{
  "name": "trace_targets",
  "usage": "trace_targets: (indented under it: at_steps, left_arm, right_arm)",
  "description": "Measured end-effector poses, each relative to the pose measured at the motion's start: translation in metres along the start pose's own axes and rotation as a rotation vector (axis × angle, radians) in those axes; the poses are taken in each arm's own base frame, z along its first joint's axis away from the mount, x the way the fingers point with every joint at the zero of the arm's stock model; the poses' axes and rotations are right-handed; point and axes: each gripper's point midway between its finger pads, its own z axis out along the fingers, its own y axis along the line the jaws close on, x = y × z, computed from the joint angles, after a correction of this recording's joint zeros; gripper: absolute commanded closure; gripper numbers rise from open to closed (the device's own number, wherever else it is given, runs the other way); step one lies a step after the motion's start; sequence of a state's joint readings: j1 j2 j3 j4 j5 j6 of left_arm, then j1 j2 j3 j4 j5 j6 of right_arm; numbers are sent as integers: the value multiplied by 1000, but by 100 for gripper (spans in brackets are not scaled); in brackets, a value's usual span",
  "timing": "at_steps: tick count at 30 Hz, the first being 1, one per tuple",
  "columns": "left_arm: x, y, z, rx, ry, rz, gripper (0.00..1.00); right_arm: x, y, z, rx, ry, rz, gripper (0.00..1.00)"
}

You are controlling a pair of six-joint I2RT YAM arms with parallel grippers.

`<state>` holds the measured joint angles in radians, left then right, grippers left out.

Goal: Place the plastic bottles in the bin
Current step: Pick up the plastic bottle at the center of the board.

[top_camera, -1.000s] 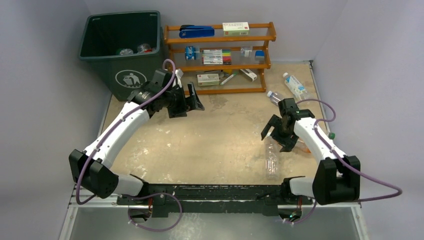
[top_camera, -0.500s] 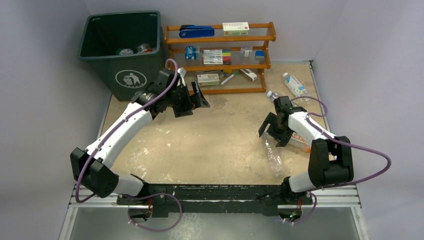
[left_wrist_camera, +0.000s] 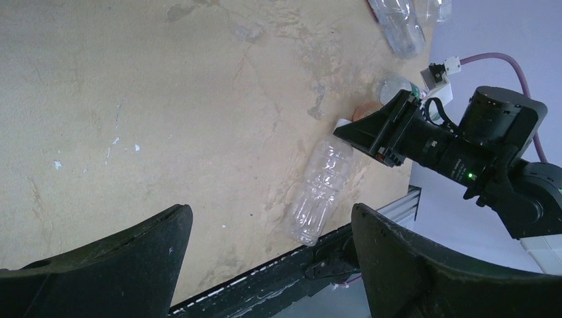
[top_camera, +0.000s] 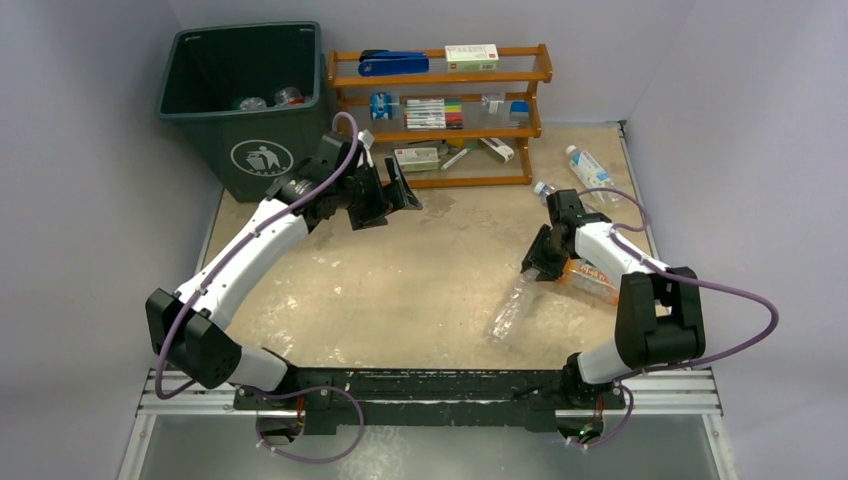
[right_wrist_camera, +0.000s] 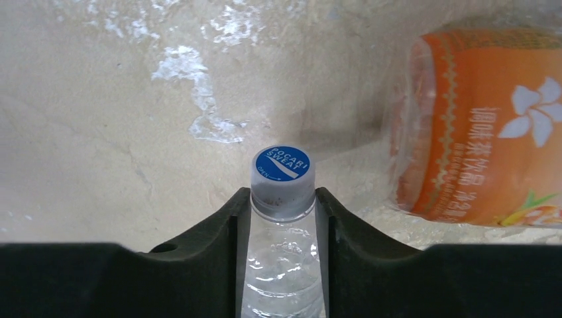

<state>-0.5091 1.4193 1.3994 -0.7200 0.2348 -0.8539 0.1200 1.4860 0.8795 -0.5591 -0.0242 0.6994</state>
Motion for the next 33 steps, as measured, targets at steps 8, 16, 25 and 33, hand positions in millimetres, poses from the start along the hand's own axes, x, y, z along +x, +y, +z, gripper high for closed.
trace_targets:
  at_steps: [8,16,25,33]
  left_arm:
    - [-6,-5,6,1,1,0,10]
    - [-11,-15,1,29,-7,4,10]
    - [-16,-47,-3,175,-4,-28,10]
    - [-16,-74,-14,311,6,-4,9]
  right_arm:
    - [1,13,1,-56,8,-23,86]
    - [-6,26,-6,-101,3,-38,92]
    - [-43,94,-54,-370,-57,-75,95]
    - [-61,148,-111,-612,-64,-124,95]
